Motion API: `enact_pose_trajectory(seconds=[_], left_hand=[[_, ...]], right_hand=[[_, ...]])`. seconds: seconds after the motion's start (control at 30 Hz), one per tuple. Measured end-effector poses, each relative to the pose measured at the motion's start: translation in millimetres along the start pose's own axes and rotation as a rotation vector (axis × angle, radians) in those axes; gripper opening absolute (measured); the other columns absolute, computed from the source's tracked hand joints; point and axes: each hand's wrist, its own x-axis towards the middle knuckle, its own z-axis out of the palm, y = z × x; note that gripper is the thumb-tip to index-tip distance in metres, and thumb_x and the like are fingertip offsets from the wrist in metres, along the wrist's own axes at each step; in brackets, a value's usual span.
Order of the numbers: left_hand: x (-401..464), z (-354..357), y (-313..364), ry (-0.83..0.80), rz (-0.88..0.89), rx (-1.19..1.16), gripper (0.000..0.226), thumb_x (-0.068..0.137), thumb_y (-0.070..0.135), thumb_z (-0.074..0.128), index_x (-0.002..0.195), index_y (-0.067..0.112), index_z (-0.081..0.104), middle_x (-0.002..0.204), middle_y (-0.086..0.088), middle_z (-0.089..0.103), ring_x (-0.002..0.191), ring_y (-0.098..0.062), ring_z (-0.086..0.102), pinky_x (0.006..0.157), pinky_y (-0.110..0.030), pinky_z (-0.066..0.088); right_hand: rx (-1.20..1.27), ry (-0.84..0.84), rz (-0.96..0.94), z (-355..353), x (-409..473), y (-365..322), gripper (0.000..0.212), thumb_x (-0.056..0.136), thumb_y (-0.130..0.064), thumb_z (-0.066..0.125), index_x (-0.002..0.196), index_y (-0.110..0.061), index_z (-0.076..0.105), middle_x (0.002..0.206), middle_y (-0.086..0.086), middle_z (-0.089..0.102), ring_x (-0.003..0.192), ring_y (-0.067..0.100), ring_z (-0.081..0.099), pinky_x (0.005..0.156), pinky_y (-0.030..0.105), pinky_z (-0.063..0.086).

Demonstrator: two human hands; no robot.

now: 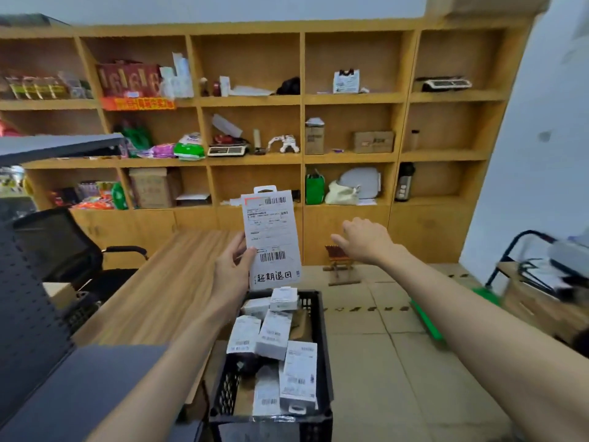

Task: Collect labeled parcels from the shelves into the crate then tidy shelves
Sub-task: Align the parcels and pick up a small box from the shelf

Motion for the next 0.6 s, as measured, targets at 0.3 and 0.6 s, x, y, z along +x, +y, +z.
enact_pose_trajectory(seconds=[0.3, 0.6], left_hand=[[91.3, 41.6, -35.7, -0.059, -0.043, 0.087, 0.048, 0.104, 0.017, 0.052, 0.149, 0.029, 0.044, 0.113, 0.005, 0.072, 0.096, -0.009, 0.073, 0.072, -0.033, 0.063], [170.3, 67.1, -98.4, -0.065, -0.092, 0.075, 0.044, 0.104, 0.012, 0.05, 0.145, 0.029, 0.046, 0.108, 0.007, 0.071, 0.093, -0.009, 0.073, 0.073, -0.032, 0.063]], right_hand=[[0.119, -0.009, 0.026, 56.8, 88.2, 28.1, 0.046, 0.1, -0.053, 0.036, 0.113, -0.015, 0.059, 0.11, 0.005, 0.062, 0.096, 0.022, 0.059, 0.078, 0.036, 0.05], [0.305, -0.098, 0.044, 118.3, 160.0, 33.1, 0.038, 0.102, -0.047, 0.037, 0.101, -0.015, 0.057, 0.099, 0.004, 0.06, 0.086, 0.021, 0.057, 0.071, 0.037, 0.049]])
